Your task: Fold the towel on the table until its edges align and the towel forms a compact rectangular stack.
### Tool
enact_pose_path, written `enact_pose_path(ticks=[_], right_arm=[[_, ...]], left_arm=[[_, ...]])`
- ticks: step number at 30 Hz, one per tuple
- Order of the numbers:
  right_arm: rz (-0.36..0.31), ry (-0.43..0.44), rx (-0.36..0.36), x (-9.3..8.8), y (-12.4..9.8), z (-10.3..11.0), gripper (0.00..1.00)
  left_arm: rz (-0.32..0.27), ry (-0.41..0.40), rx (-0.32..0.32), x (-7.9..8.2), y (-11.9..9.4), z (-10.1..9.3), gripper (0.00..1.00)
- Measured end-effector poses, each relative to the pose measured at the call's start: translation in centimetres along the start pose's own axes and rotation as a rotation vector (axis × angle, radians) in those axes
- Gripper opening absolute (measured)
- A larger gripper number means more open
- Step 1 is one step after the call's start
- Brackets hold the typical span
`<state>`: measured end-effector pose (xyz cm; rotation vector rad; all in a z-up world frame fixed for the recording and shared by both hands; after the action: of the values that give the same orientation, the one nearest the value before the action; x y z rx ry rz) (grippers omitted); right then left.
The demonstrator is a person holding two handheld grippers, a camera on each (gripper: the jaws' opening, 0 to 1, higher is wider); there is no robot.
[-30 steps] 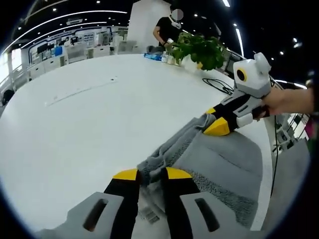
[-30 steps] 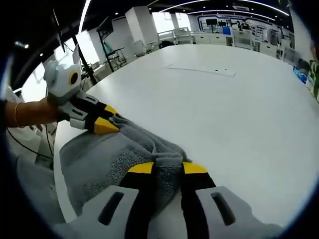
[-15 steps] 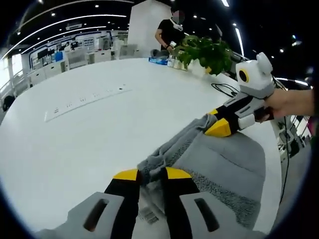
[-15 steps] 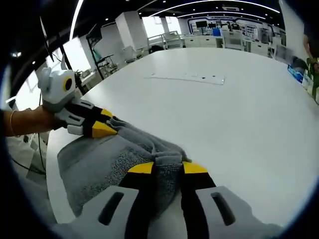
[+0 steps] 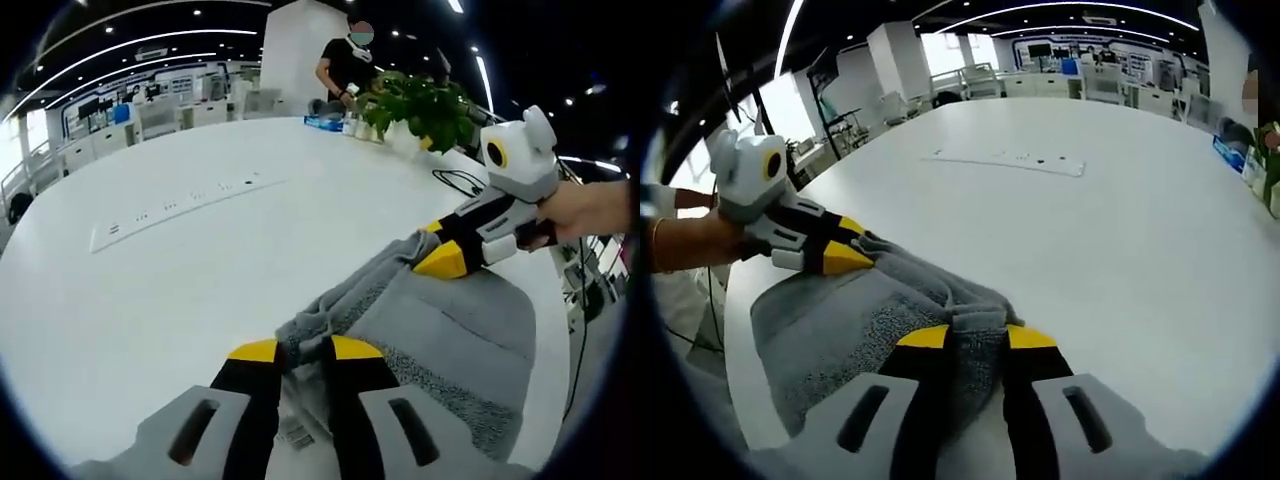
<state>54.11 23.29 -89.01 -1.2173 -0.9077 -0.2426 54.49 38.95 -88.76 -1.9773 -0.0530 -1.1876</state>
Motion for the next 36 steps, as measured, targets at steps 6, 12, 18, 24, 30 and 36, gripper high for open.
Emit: enact_pose_path(ticks=[6,12,18,24,30,36], right_arm=[[-0.001,-0.001,-0.003,0.0,0.0,0.0,0.18],[0.010,-0.021,-0.025,0.0,-0.1,0.2,0.18],[0.062,0.037,-0.030,0.0,-0.1,0.0,0.20],[0.063,-0.030,-0.057,0.5,-0.8,0.0,0.23],[0.024,-0.009,-0.064,0.8,-2.6,0.3,0.37],[-0.030,0.033,-0.009,0.8,-4.8,1.6,0.50]], left_arm=[[0.002,-0.001,-0.002,0.0,0.0,0.1,0.17],[0.032,0.020,-0.011,0.1,0.1,0.0,0.17],[0.104,0.165,-0.022,0.7,0.0,-0.3,0.19],[0.073,0.154,0.037,1.9,-1.4,0.6,0.39],[0.059,0.162,0.046,2.3,-3.9,0.0,0.49],[0.022,0.147,0.040,2.4,-5.8,-2.2,0.55]])
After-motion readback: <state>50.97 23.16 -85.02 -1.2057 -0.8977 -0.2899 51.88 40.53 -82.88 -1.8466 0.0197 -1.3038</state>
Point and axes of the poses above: the point that each gripper's makers call its tool centre point, and the gripper's own axes: y roughly forward along the fingers, z roughly to its left, x roughly out of its top, the point moved 3 cm from there along -y, roughly backward along the fingers, and after that the axes turned 12 degrees about -x, right-handed, at the moved point
